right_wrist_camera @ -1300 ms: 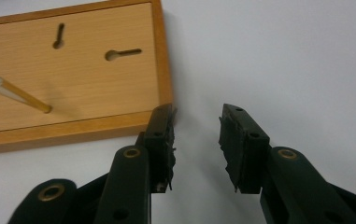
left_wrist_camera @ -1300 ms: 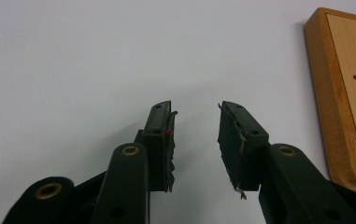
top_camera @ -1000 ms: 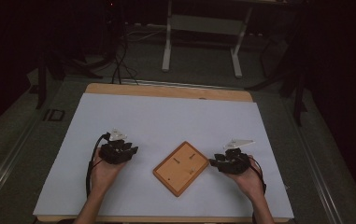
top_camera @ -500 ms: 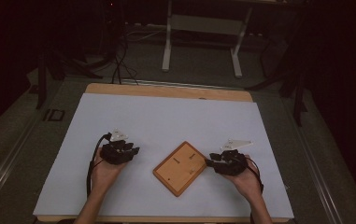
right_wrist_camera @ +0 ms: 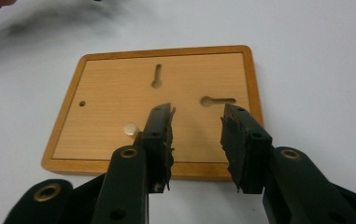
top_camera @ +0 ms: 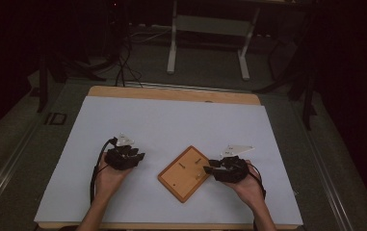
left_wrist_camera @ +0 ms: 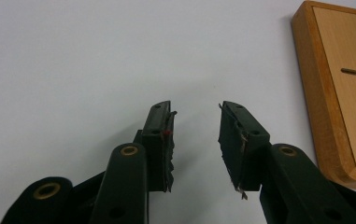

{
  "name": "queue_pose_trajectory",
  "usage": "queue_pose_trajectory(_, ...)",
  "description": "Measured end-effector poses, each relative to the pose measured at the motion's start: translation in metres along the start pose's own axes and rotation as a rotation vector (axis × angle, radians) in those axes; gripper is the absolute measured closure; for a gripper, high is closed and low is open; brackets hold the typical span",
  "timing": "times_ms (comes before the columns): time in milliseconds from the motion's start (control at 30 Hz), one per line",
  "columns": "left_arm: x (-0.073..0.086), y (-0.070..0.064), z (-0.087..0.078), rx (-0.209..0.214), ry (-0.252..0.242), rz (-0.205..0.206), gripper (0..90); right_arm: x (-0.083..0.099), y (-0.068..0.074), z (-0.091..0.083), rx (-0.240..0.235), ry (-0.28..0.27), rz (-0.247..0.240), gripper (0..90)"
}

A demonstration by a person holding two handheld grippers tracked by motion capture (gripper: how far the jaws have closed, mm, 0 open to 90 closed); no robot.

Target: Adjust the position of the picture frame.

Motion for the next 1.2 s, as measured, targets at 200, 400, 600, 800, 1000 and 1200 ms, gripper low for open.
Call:
queue_pose_trajectory(200,0.000,0.000,0.001,-0.001,0.003,-0.004,63.6,-0.003,0.010,0.001,-0.025,-0.006,-0.021,63.1)
queue_pose_trajectory(400,0.001,0.000,0.003,-0.002,0.014,-0.002,63.2,-0.005,0.023,0.003,-0.056,-0.007,-0.044,63.4)
queue_pose_trajectory(600,0.001,0.000,0.004,-0.002,0.017,-0.003,63.2,0.002,0.033,0.017,-0.057,0.029,-0.065,66.9)
queue_pose_trajectory(800,0.002,0.001,0.003,-0.002,0.018,-0.006,63.0,0.010,0.036,0.028,-0.023,0.046,-0.069,74.5)
queue_pose_trajectory(1000,0.002,0.001,0.004,-0.002,0.021,-0.006,63.0,0.015,0.039,0.031,0.006,0.041,-0.072,78.2)
queue_pose_trajectory(1200,0.003,0.000,0.006,-0.001,0.032,-0.003,62.9,0.015,0.042,0.031,0.032,0.033,-0.067,83.1)
Point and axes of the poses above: each handheld gripper's, and its own axes: z roughly forward along the jaws, x roughly out of its underside, y roughly to its left, the point moved 4 cm from there along z, roughly forward along the jaws, and after that the axes turned 13 degrees about x, right-handed, at the moved point
